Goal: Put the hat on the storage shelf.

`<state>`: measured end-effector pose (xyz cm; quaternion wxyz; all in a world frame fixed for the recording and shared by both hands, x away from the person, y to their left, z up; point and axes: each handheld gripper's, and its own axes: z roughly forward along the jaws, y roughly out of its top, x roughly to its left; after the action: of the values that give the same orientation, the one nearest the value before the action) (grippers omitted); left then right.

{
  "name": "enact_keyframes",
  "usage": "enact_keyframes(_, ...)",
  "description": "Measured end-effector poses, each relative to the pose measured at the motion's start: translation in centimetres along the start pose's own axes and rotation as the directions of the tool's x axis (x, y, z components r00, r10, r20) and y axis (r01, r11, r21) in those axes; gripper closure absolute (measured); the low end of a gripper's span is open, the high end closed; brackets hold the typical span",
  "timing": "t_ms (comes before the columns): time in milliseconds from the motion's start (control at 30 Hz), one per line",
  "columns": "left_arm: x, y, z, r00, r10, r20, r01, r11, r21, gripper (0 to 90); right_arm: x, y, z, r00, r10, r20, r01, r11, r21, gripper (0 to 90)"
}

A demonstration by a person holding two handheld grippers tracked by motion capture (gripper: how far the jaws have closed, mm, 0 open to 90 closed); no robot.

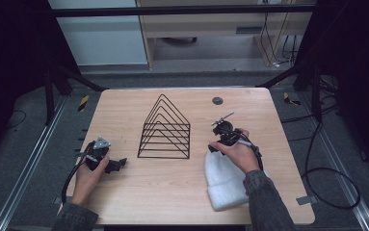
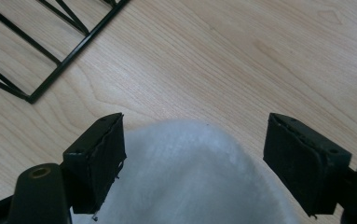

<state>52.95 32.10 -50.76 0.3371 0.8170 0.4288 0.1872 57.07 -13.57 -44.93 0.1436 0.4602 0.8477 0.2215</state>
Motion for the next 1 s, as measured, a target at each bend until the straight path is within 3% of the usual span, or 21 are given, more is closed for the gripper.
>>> enact_keyframes(233,0.0,0.0,0.0,1.0000,0.000,0.000,0.000,1.0000,0.000,0.0,-0.4,-0.5,1.0,0.9994,0.024,-0.025,-0.023,0.999,0.038,22.4)
enact_keyframes(400,0.0,0.0,0.0,1.0000,0.000,0.000,0.000,1.0000,0.000,0.0,-0.6,-1.0,1.9,0.9983,0.038,-0.045,-0.035,0.996,0.079,30.6)
enact_keyframes(600,0.0,0.0,0.0,1.0000,0.000,0.000,0.000,1.0000,0.000,0.0,-0.8,-1.0,2.0,0.9968,0.031,-0.074,-0.025,0.996,0.086,45.7)
enact_keyframes(667,0.0,0.0,0.0,1.0000,0.000,0.000,0.000,1.0000,0.000,0.0,-0.8,-0.9,1.8,0.9931,0.068,-0.095,-0.058,0.993,0.105,51.8)
enact_keyframes(800,0.0,0.0,0.0,1.0000,0.000,0.000,0.000,1.0000,0.000,0.0,-1.1,-1.1,1.6,0.9913,0.072,-0.111,-0.060,0.992,0.109,64.6)
enact_keyframes(933,0.0,0.0,0.0,1.0000,0.000,0.000,0.000,1.0000,0.000,0.0,-1.2,-1.3,1.6,0.9921,0.058,-0.111,-0.047,0.994,0.101,71.4)
enact_keyframes(1000,0.0,0.0,0.0,1.0000,0.000,0.000,0.000,1.0000,0.000,0.0,-1.2,-1.3,1.7,0.9950,0.019,-0.098,-0.010,0.996,0.091,74.0)
